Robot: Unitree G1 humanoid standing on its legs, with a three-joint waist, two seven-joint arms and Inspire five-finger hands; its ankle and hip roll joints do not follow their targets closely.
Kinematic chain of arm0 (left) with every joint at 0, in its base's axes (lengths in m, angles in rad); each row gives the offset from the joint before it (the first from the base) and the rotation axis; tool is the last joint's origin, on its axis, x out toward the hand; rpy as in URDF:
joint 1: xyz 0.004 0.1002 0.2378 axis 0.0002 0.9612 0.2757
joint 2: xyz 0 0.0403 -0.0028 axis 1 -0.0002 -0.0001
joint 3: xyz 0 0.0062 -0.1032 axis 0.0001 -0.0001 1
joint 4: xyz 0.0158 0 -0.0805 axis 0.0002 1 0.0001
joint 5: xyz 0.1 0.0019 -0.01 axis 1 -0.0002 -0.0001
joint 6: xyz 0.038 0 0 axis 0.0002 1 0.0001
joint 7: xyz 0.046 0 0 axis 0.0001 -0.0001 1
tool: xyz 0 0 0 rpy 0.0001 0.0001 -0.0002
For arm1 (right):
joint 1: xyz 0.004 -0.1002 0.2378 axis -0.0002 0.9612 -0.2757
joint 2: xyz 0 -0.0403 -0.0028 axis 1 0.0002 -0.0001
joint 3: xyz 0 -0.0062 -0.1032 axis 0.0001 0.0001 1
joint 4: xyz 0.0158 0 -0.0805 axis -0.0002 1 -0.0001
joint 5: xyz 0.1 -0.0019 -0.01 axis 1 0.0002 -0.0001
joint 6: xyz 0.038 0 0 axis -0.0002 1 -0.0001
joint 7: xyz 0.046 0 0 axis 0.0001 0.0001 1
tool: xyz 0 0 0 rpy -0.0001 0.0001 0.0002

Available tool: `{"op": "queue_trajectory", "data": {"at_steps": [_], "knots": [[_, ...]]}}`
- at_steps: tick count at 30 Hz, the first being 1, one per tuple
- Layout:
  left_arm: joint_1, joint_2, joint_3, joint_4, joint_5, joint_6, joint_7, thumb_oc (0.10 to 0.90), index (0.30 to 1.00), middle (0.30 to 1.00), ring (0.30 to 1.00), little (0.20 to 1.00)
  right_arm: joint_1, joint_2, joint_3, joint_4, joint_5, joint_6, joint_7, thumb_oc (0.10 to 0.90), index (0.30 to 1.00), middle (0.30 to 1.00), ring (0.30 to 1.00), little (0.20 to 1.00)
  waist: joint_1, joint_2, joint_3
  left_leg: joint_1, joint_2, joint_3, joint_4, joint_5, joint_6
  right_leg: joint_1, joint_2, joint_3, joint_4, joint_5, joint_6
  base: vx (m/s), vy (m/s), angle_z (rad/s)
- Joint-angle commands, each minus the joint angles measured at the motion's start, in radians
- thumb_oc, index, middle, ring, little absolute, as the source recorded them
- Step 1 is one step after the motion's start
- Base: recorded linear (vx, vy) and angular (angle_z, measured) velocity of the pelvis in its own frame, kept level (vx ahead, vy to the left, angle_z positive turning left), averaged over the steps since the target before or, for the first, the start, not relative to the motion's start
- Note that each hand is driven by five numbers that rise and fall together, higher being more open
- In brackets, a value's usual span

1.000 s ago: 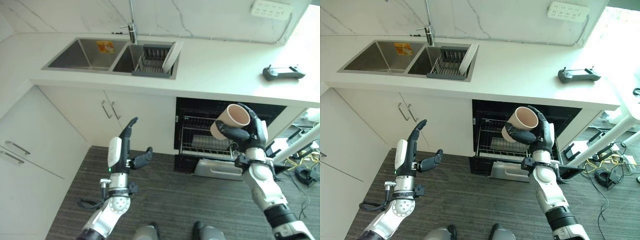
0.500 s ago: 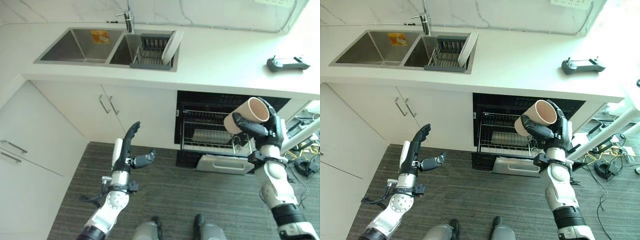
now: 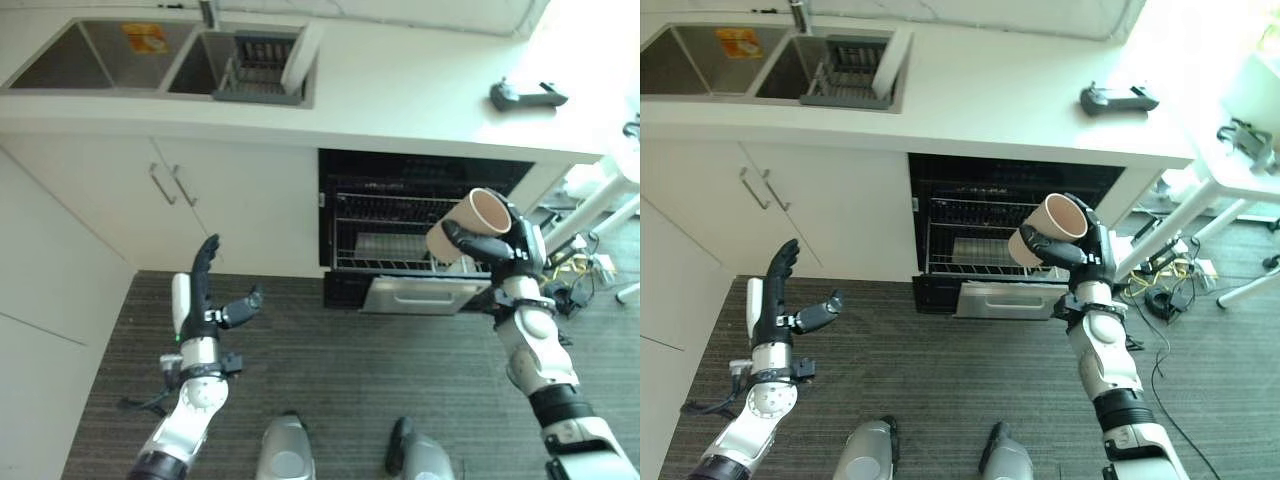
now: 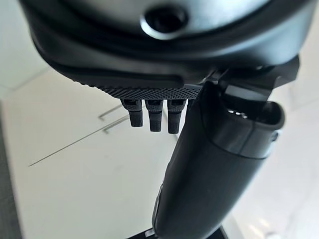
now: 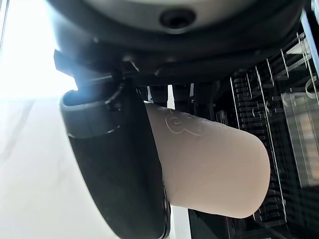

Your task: Place the dishes in the dishwasher.

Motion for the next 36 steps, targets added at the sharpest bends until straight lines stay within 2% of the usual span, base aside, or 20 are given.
{"op": "queue_trajectory", "data": {"at_steps": [1, 3, 4, 5, 6, 8, 9, 13, 16, 18, 21, 23, 25, 30, 33, 36], "knots": [[-0.04, -0.015, -0.013, -0.009, 0.063, -0.091, 0.009, 0.8, 0.9, 0.9, 0.9, 0.9, -0.065, -0.069, -0.053, -0.164, -0.004, -0.098, -0.051, 0.4, 0.3, 0.3, 0.3, 0.3, -0.037, 0.001, -0.083, 0.062, 0.046, 0.063, -0.013, -0.065, 0.027, 0.114, -0.011, -0.064, -0.067, -0.106, -0.028, 0.11, -0.173, 1.02], [-0.019, -0.018, -0.015, 0.013, 0.09, -0.097, 0.033, 0.8, 0.9, 0.9, 0.9, 0.9, -0.042, -0.071, -0.054, -0.181, 0.024, -0.11, -0.033, 0.4, 0.3, 0.3, 0.3, 0.3, -0.029, 0.016, -0.087, 0.023, -0.006, 0.018, -0.013, -0.074, 0.027, 0.1, -0.003, -0.064, -0.067, -0.107, -0.017, 0.07, 0.0, 0.97], [0.002, -0.021, -0.01, 0.031, 0.101, -0.091, 0.041, 0.8, 0.9, 0.9, 0.9, 0.9, -0.036, -0.073, -0.05, -0.181, 0.03, -0.118, -0.03, 0.4, 0.3, 0.3, 0.3, 0.3, -0.02, 0.021, -0.09, 0.001, -0.025, -0.032, -0.013, -0.063, 0.019, 0.093, 0.004, -0.052, -0.067, -0.105, -0.014, 0.11, 0.055, 0.36], [0.019, -0.03, -0.007, 0.061, 0.088, -0.073, 0.046, 0.8, 0.9, 0.9, 0.9, 0.9, -0.043, -0.072, -0.045, -0.177, 0.023, -0.122, -0.028, 0.4, 0.3, 0.3, 0.3, 0.3, -0.009, 0.02, -0.092, -0.003, -0.051, -0.073, -0.013, -0.068, 0.024, 0.085, 0.007, -0.036, -0.067, -0.105, -0.011, 0.09, 0.091, -0.11], [0.026, -0.035, -0.005, 0.084, 0.074, -0.058, 0.053, 0.8, 0.9, 0.9, 0.9, 0.9, -0.051, -0.072, -0.043, -0.167, 0.022, -0.124, -0.021, 0.4, 0.3, 0.3, 0.3, 0.3, -0.005, 0.022, -0.098, -0.012, -0.064, -0.086, -0.013, -0.073, 0.029, 0.074, 0.008, -0.032, -0.067, -0.102, -0.009, 0.11, 0.159, -0.26], [0.044, -0.055, -0.006, 0.215, 0.103, -0.023, 0.094, 0.8, 0.9, 0.9, 0.9, 0.9, -0.059, -0.073, -0.054, -0.139, 0.027, -0.119, -0.01, 0.4, 0.3, 0.3, 0.3, 0.3, -0.007, 0.022, -0.122, -0.019, -0.056, -0.062, -0.013, -0.084, 0.026, 0.066, 0.001, -0.053, -0.067, -0.103, -0.002, 0.16, 0.122, -0.56], [0.073, -0.072, 0.016, 0.293, 0.137, -0.028, 0.115, 0.8, 0.9, 0.9, 0.9, 0.9, -0.032, -0.08, -0.068, -0.134, 0.018, -0.127, 0.004, 0.4, 0.3, 0.3, 0.3, 0.3, -0.006, 0.013, -0.132, -0.014, -0.052, -0.048, -0.013, -0.092, 0.027, 0.07, -0.005, -0.066, -0.067, -0.103, 0.006, 0.2, 0.015, -0.5], [0.115, -0.101, 0.052, 0.409, 0.125, -0.019, 0.124, 0.8, 0.9, 0.9, 0.9, 0.9, -0.013, -0.107, -0.09, -0.139, 0.005, -0.126, 0.04, 0.4, 0.3, 0.3, 0.3, 0.3, 0.003, 0.004, -0.123, -0.004, -0.055, -0.054, -0.013, -0.106, 0.035, 0.074, -0.013, -0.076, -0.067, -0.103, 0.011, 0.13, -0.04, -0.05], [0.116, -0.102, 0.06, 0.49, 0.13, -0.047, 0.095, 0.8, 0.9, 0.9, 0.9, 0.9, -0.074, -0.149, -0.084, -0.093, 0.017, -0.099, 0.038, 0.4, 0.3, 0.3, 0.3, 0.3, 0.009, 0.007, -0.115, -0.004, -0.048, -0.05, -0.013, -0.107, 0.033, 0.07, -0.015, -0.085, -0.067, -0.104, 0.012, 0.07, -0.046, 0.03], [0.117, -0.101, 0.049, 0.512, 0.114, -0.063, 0.067, 0.8, 0.9, 0.9, 0.9, 0.9, -0.119, -0.181, -0.09, -0.059, 0.011, -0.089, 0.061, 0.4, 0.3, 0.3, 0.3, 0.3, 0.014, 0.014, -0.105, -0.007, -0.045, -0.048, -0.013, -0.104, 0.031, 0.067, -0.016, -0.093, -0.067, -0.104, 0.01, 0.05, -0.015, 0.01], [0.108, -0.094, 0.029, 0.523, 0.097, -0.046, 0.011, 0.8, 0.9, 0.9, 0.9, 0.9, -0.165, -0.207, -0.092, -0.041, -0.012, -0.072, 0.058, 0.4, 0.3, 0.3, 0.3, 0.3, 0.019, 0.021, -0.091, -0.002, -0.043, -0.052, -0.013, -0.103, 0.031, 0.077, -0.013, -0.103, -0.067, -0.104, 0.008, 0.05, -0.006, 0.01], [0.094, -0.085, 0.003, 0.541, 0.077, -0.011, -0.059, 0.8, 0.9, 0.9, 0.9, 0.9, -0.207, -0.235, -0.094, -0.008, -0.026, -0.052, 0.063, 0.4, 0.3, 0.3, 0.3, 0.3, 0.023, 0.027, -0.079, -0.003, -0.042, -0.058, -0.013, -0.099, 0.031, 0.084, -0.01, -0.113, -0.067, -0.105, 0.004, 0.04, -0.006, 0.01], [0.077, -0.072, -0.038, 0.581, 0.053, 0.04, -0.157, 0.8, 0.9, 0.9, 0.9, 0.9, -0.257, -0.297, -0.095, 0.043, -0.031, -0.023, 0.082, 0.4, 0.3, 0.3, 0.3, 0.3, 0.026, 0.04, -0.058, -0.01, -0.043, -0.077, -0.013, -0.092, 0.035, 0.093, -0.003, -0.122, -0.067, -0.103, -0.002, 0.05, -0.002, 0.06], [0.083, -0.058, -0.059, 0.617, 0.055, 0.064, -0.197, 0.8, 0.9, 0.9, 0.9, 0.9, -0.285, -0.342, -0.093, 0.14, -0.022, 0.004, 0.094, 0.4, 0.3, 0.3, 0.3, 0.3, 0.031, 0.049, -0.035, -0.005, -0.049, -0.091, -0.013, -0.091, 0.038, 0.1, -0.001, -0.122, -0.067, -0.103, -0.005, 0.09, -0.037, 0.11], [0.073, -0.045, -0.078, 0.622, 0.027, 0.074, -0.197, 0.8, 0.9, 0.9, 0.9, 0.9, -0.344, -0.386, -0.075, 0.198, -0.015, 0.013, 0.11, 0.4, 0.3, 0.3, 0.3, 0.3, 0.036, 0.067, -0.009, -0.032, -0.048, -0.098, -0.013, -0.08, 0.033, 0.08, 0.001, -0.128, -0.067, -0.103, -0.013, 0.0, -0.01, 0.0], [0.046, -0.023, -0.09, 0.625, -0.009, 0.07, -0.197, 0.8, 0.9, 0.9, 0.9, 0.9, -0.467, -0.447, -0.02, 0.273, -0.026, 0.029, 0.122, 0.4, 0.3, 0.3, 0.3, 0.3, 0.047, 0.094, 0.049, -0.092, -0.047, -0.117, -0.013, -0.057, 0.032, 0.034, 0.008, -0.133, -0.067, -0.093, -0.026, -0.04, -0.028, -0.06]]}}
